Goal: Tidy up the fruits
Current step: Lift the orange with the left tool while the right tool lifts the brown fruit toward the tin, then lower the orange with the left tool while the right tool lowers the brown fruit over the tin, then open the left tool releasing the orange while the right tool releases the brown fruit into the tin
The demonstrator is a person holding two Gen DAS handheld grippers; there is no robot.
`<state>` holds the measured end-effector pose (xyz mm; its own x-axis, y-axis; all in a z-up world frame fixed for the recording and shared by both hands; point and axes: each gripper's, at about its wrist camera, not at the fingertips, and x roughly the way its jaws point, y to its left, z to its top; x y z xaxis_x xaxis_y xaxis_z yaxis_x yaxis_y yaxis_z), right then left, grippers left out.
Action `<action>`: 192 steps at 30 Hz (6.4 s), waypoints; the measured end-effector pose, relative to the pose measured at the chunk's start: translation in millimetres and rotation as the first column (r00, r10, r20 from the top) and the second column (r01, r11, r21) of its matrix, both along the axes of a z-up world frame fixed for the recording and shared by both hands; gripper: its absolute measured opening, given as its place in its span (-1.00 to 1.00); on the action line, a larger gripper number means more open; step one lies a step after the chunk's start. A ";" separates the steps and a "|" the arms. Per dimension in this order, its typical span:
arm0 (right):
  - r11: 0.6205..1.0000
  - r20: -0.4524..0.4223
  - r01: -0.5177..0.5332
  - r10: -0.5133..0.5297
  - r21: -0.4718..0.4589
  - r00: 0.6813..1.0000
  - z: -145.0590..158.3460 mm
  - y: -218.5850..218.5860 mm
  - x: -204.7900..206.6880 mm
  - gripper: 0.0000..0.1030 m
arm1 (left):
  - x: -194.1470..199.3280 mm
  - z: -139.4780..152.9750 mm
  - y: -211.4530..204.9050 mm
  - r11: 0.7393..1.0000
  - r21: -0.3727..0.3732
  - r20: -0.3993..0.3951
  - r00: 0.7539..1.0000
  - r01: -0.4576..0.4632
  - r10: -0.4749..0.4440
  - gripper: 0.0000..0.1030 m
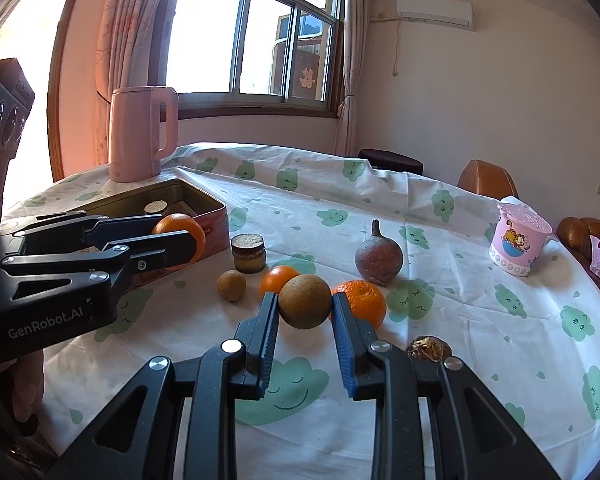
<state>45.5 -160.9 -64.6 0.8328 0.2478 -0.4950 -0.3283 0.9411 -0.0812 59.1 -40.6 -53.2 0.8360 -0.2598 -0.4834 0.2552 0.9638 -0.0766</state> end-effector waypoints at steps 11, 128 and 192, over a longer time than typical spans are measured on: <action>1.000 0.046 0.002 -0.003 0.030 0.999 4.4 -3.5 -6.1 -0.44 | -5.8 3.9 -0.6 1.000 0.012 0.034 0.999 -0.007 0.007 -0.34; 0.970 0.045 -0.243 0.242 0.010 0.969 17.1 145.6 49.5 -0.44 | 21.6 2.3 156.8 0.936 0.046 0.000 0.937 -0.349 0.350 -0.34; 0.998 -0.041 0.049 -0.048 0.039 0.998 20.3 -7.6 40.3 0.17 | 9.1 17.8 79.6 0.975 0.036 0.043 0.975 -0.221 0.220 0.40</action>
